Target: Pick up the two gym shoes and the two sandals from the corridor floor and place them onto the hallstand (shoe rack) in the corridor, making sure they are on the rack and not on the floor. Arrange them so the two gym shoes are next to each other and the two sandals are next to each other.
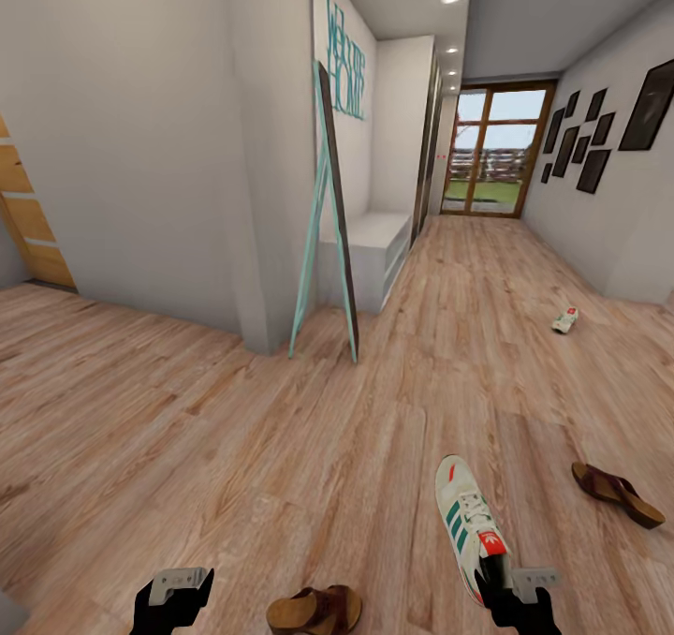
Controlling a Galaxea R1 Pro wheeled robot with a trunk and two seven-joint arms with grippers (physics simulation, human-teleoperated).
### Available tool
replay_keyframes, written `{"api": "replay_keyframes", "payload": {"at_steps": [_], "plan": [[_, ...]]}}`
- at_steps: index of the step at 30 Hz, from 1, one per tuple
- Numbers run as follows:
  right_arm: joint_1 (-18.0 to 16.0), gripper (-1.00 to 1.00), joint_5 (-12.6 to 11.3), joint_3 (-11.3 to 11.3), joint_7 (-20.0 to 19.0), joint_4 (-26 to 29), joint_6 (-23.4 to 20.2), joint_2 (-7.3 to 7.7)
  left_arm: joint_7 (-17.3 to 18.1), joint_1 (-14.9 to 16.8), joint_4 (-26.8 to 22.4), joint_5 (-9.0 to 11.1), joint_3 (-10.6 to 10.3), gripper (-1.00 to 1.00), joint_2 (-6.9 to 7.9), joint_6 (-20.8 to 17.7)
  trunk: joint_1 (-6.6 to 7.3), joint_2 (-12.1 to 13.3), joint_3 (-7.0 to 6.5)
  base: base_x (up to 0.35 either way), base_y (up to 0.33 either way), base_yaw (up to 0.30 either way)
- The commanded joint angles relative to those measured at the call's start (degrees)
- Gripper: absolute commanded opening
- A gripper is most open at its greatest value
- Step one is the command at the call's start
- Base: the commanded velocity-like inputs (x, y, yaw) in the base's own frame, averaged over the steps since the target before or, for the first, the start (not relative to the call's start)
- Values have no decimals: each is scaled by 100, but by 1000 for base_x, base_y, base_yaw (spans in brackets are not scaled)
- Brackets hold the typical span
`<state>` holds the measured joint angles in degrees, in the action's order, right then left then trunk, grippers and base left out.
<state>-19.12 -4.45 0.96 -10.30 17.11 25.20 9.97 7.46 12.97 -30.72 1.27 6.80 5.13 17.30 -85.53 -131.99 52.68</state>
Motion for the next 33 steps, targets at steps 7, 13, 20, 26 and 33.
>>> {"api": "replay_keyframes", "payload": {"at_steps": [7, 13, 20, 26, 33], "plan": [[-4, -100, -47, 10, -51, -6, 11, 4, 53, 4, 4, 14, 31, 100, -4, 11, 1, -2, 5, 13, 6, -107], [-4, -100, -47, 10, -51, -6, 12, 5, 53, 4, 4, 14, 32, 100, -4, 11, 1, -2, 5, 19, 84, -252], [-4, -100, -47, 10, -51, -6, 11, 5, 53, 4, 4, 14, 32, 100, -4, 11, 1, -2, 5, 36, 93, -45], [-4, -100, -47, 10, -51, -6, 11, 5, 53, 4, 4, 14, 25, 100, -4, 11, 1, -2, 5, 141, 3, -1], [-4, -100, -47, 10, -51, -6, 11, 5, 53, 4, 4, 14, 30, 100, -4, 11, 1, -2, 5, 261, 0, 0]]}}
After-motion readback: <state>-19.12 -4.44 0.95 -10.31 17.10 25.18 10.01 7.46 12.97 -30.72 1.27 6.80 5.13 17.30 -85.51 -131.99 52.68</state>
